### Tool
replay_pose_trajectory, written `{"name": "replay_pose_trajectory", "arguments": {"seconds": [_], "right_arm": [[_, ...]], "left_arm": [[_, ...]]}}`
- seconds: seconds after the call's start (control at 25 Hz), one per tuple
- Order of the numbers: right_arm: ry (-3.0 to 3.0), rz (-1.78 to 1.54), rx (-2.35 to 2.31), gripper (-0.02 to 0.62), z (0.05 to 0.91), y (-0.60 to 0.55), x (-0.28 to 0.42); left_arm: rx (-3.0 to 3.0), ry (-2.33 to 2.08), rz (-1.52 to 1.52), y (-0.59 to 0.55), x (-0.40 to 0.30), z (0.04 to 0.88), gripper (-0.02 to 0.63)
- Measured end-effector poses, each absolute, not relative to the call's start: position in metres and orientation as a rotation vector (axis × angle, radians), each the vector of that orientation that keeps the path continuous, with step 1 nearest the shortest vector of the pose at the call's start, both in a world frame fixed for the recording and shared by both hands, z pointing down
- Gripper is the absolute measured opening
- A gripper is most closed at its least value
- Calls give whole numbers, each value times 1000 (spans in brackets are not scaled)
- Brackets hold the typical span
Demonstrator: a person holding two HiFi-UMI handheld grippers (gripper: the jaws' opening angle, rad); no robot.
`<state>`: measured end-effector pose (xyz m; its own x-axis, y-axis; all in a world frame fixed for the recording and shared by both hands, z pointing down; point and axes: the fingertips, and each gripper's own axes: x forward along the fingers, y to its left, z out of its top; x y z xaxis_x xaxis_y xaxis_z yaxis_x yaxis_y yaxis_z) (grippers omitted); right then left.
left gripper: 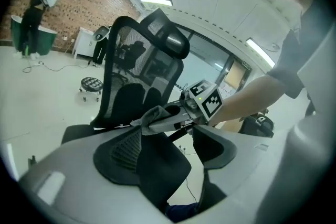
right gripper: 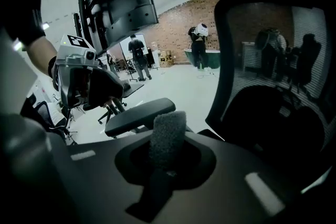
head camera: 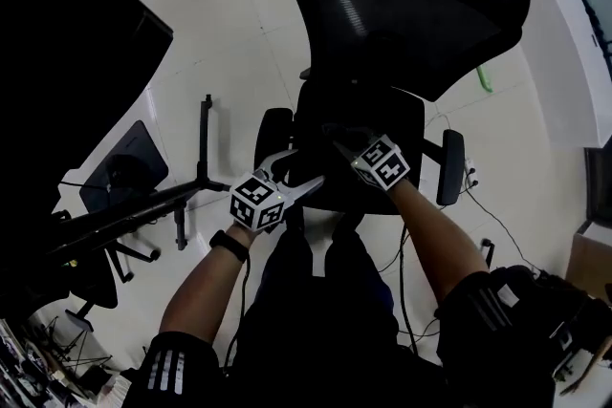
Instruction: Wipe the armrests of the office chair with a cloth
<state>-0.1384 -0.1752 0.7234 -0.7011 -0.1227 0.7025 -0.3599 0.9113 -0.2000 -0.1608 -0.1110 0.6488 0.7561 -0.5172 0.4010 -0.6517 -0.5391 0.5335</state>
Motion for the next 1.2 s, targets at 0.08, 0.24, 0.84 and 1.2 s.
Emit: {"name": "replay_pose_trajectory", "arguments": {"seconds": [0.08,0.24,0.84,1.2], "right_arm": [[-2340,393,311,35,723,-180,-165],[-2338,353,261,36,729,-193,-212],[-2225,236,166,37,772,-202,-305],[-2225,249,139,37,775,-175,-310]], "left_arm": [[2249,-915,237,-114,-184,650,330],[2219,-990,208,-120,-226,653,330],[2139,-1071,164,-106,-303,675,330],[2109,-1090,149,-87,-315,681,330]]}}
